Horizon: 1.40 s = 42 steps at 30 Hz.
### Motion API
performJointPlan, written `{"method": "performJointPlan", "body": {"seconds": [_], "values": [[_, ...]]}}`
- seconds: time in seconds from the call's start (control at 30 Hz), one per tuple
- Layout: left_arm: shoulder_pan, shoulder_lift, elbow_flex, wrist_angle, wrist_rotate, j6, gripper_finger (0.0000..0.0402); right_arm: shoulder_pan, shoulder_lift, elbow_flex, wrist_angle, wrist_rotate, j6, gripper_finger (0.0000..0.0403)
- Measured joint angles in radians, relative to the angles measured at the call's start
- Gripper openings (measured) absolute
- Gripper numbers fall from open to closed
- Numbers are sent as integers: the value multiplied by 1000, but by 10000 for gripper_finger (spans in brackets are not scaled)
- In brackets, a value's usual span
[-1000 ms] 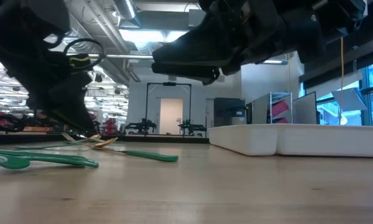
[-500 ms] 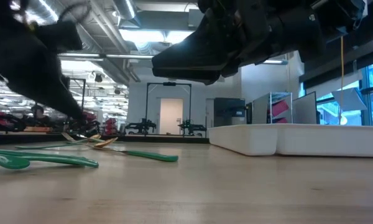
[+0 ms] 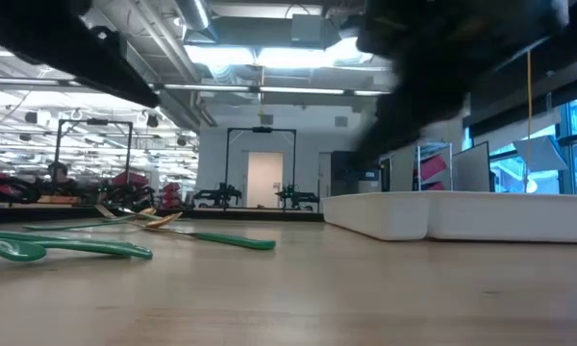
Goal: Sort silverware
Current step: Put the green fork into the silverware tray
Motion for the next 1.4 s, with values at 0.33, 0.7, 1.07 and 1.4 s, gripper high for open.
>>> {"method": "performJointPlan", "body": {"seconds": [0.33, 0.7, 1.07, 1.4], "values": [[32, 23, -2, -4, -133, -3, 274, 355, -86, 0, -331, -133, 1023, 172], [73, 90, -3, -13, -243, 103, 274, 615, -11, 0, -387, 90, 1884, 172], [150, 97, -3, -9, -265, 138, 274, 574, 9, -1, -585, -70, 1918, 172], [134, 97, -3, -10, -265, 41, 274, 515, 48, -1, -570, -56, 1720, 172]]}}
